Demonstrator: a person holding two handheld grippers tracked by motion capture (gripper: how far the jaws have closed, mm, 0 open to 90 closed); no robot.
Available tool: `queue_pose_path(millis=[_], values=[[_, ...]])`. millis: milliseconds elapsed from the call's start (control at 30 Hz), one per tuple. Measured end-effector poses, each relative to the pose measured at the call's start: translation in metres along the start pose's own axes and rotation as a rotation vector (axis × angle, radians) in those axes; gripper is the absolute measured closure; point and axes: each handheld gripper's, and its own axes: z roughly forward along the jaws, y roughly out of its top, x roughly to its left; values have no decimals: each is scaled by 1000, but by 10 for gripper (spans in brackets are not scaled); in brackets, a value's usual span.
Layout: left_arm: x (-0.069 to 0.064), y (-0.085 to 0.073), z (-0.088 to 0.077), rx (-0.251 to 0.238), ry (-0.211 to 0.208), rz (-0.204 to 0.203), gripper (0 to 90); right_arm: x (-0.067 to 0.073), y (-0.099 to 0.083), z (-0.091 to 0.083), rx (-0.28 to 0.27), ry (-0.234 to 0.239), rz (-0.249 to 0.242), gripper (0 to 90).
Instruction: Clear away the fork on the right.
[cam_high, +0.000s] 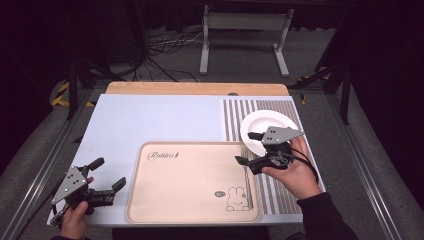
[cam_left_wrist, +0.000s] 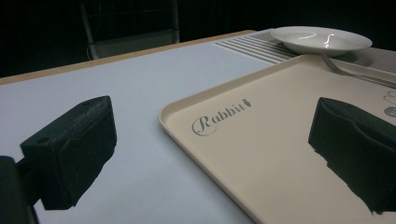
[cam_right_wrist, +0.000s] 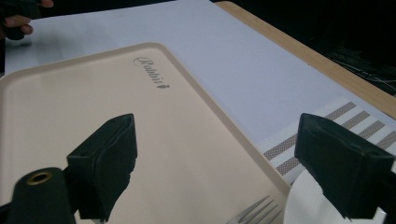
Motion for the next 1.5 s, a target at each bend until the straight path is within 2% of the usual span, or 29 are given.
queue_pose_path(millis=[333,500,633,867,933,1100,1233,1433,1500], values=[[0,0,-1,0,2,-1,18,-6,-17,-27,-93,-36,26,132],[1,0,-1,-8,5,-4,17,-9,-28,-41,-130,-52,51,132],[1,0,-1,-9,6,-5,17,-11,-40,-52,-185,-58,83,124],[1,0,-2,-10,11,-8,18,-15,-56,-61,-215,-74,106,121],[1,0,-2,-10,11,-8,17,-16,-61,-64,-207,-80,89,122],[1,0,-2,-10,12,-9,17,-18,-74,-68,-243,-102,116,123],[1,0,-2,-9,9,-10,17,-19,-85,-70,-284,-94,142,123],[1,-1,-2,-12,8,-10,17,-21,-99,-72,-295,-104,150,122],[1,-1,-2,-12,8,-10,17,-23,-109,-72,-299,-116,167,122]])
